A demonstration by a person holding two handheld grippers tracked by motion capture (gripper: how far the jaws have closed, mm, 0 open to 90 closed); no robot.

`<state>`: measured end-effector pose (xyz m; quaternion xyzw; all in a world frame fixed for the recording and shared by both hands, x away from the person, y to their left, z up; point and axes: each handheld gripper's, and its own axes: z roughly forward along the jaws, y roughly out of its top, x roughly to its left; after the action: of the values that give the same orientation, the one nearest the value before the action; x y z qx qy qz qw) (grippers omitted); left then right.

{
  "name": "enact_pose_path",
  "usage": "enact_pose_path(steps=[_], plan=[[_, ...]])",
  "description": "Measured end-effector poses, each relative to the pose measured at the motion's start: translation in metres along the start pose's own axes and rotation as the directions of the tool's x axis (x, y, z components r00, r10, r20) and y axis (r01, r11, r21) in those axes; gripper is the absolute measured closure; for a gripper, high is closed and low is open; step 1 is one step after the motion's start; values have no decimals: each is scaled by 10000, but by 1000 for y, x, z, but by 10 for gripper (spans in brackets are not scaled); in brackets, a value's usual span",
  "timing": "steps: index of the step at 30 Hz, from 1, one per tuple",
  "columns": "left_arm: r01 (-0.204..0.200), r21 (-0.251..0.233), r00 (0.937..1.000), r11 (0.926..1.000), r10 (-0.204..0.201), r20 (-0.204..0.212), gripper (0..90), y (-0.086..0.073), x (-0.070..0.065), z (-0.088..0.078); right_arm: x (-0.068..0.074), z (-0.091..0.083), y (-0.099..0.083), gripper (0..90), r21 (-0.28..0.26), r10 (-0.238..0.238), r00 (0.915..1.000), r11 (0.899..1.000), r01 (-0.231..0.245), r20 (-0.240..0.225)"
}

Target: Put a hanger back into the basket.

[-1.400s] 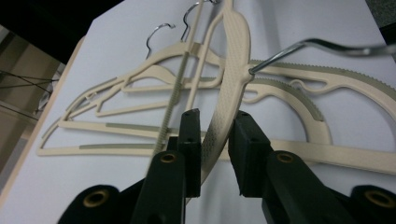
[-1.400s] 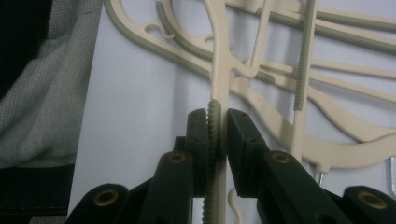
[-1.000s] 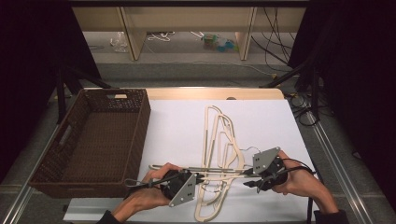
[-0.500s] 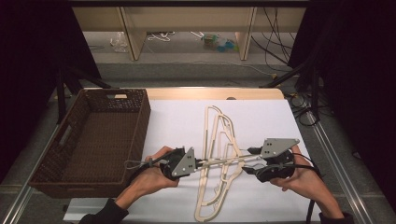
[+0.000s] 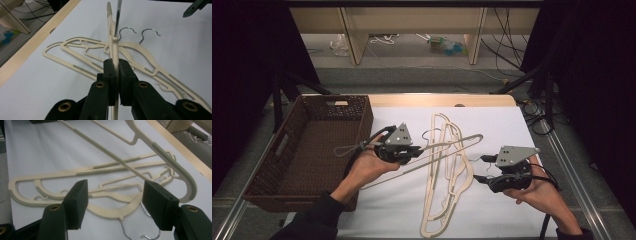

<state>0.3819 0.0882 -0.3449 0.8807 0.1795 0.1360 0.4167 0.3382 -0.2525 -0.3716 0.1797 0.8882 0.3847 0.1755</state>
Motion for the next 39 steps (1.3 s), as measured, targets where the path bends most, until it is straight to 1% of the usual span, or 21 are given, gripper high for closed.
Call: enact_pose_path(steps=[2, 4, 5, 6, 8, 9, 11, 14, 15, 17, 18, 22, 25, 26, 28, 29, 30, 32, 33, 35, 39], plan=[[375, 65, 9993, 9993, -375, 53, 859, 3, 4, -6, 1, -1, 0, 387, -62, -34, 10000, 10000, 34, 23], [640, 150, 9979, 9978, -641, 67, 859, 6, 8, -13, 1, -1, -1, 387, -40, -10, 10000, 10000, 10, 14], [617, 301, 9981, 9976, -619, 48, 859, 7, 12, -18, 1, -1, -2, 388, -1, 33, 10000, 10000, -33, 10], [716, 318, 9974, 9969, -717, 21, 859, 9, 15, -23, 1, -1, -2, 388, -18, 50, 10000, 10000, -50, 13], [1060, 139, 9943, 9943, -1062, 128, 859, 11, 21, -33, 1, -1, -3, 389, 30, 51, 10000, 10000, -50, -24], [1376, -32, 9905, 9905, -1375, 74, 859, 12, 22, -38, 1, 0, -3, 388, 56, 65, 10000, 10000, -65, -42], [1671, -209, 9859, 9857, -1670, 65, 859, 14, 26, -48, 1, 0, -4, 388, 48, 37, 10000, 10000, -37, -14], [1925, -451, 9813, 9803, -1925, 54, 859, 16, 31, -62, 1, 1, -5, 389, 146, 35, 10000, 9999, -34, -84], [2124, -616, 9772, 9752, -2122, 103, 859, 17, 33, -66, 0, 2, -5, 389, 77, 14, 10000, 10000, -13, -83], [2328, -890, 9725, 9684, -2311, 292, 859, 18, 35, -73, 0, 2, -5, 389, 86, 24, 10000, 10000, -23, -67], [2401, -964, 9707, 9659, -2389, 247, 860, 19, 36, -77, 0, 2, -6, 389, 102, 44, 10000, 9999, -43, -84], [2437, -886, 9698, 9658, -2420, 298, 860, 22, 38, -86, 1, 3, -6, 389, 158, 93, 9999, 9998, -92, -90], [2652, -940, 9642, 9596, -2634, 316, 860, 23, 41, -91, 0, 4, -7, 389, 165, 63, 9999, 9998, -61, -115], [2633, -931, 9647, 9602, -2623, 229, 860, 24, 41, -93, 0, 4, -7, 389, 252, 94, 9999, 9996, -90, -124], [2578, -931, 9662, 9617, -2571, 196, 860, 26, 42, -98, 0, 4, -8, 390, 203, 138, 9998, 9997, -135, -124], [2508, -883, 9680, 9640, -2508, 108, 860, 26, 42, -101, 0, 4, -8, 390, 163, 106, 9999, 9998, -104, -98], [2540, -848, 9672, 9635, -2538, 132, 860, 26, 43, -103, -1, 4, -8, 389, 175, 109, 9999, 9998, -108, -111], [2553, -903, 9667, 9626, -2560, 38, 860, 23, 44, -109, -1, 3, -9, 389, 227, 124, 9999, 9997, -122, -117], [2444, -847, 9692, 9660, -2462, -110, 860, 21, 46, -113, 0, 4, -9, 389, 187, 107, 9998, 9998, -104, -144], [2489, -814, 9675, 9651, -2517, -253, 860, 16, 48, -120, 0, 4, -9, 389, 213, 157, 9997, 9997, -153, -181], [2647, -775, 9616, 9612, -2691, -545, 860, 3, 55, -135, 1, 7, -10, 384, 340, 151, 9996, 9993, -143, -236]])
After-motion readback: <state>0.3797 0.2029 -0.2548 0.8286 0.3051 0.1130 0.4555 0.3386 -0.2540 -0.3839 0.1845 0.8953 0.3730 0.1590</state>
